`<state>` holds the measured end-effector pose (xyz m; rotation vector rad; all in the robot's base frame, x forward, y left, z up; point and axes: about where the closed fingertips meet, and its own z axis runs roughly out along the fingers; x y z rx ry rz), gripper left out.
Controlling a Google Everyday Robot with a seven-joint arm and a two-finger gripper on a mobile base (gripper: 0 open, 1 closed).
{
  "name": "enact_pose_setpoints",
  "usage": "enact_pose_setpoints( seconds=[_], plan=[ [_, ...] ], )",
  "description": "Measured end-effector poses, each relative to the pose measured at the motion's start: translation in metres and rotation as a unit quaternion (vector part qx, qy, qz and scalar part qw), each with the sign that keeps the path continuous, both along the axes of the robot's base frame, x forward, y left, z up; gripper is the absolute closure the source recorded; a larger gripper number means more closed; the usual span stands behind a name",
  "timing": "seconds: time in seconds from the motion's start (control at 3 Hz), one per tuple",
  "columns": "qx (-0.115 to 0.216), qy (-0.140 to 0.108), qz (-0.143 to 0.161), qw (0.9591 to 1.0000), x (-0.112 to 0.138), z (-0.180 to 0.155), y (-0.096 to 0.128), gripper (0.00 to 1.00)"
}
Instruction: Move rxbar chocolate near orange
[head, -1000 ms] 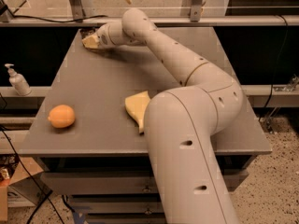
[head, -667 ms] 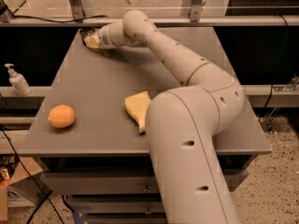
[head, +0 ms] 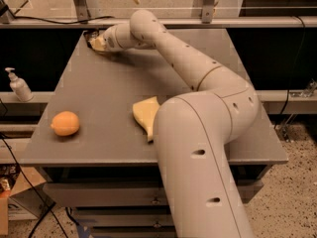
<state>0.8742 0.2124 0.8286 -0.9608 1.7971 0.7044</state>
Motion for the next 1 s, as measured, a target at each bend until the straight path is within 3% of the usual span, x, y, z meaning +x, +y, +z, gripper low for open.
enact_pose_setpoints(
  seconds=[1.0],
  plan=[
    [0.000,0.000,0.000,1.0000,-0.0001,0.0001,-0.0001,1.00]
  ],
)
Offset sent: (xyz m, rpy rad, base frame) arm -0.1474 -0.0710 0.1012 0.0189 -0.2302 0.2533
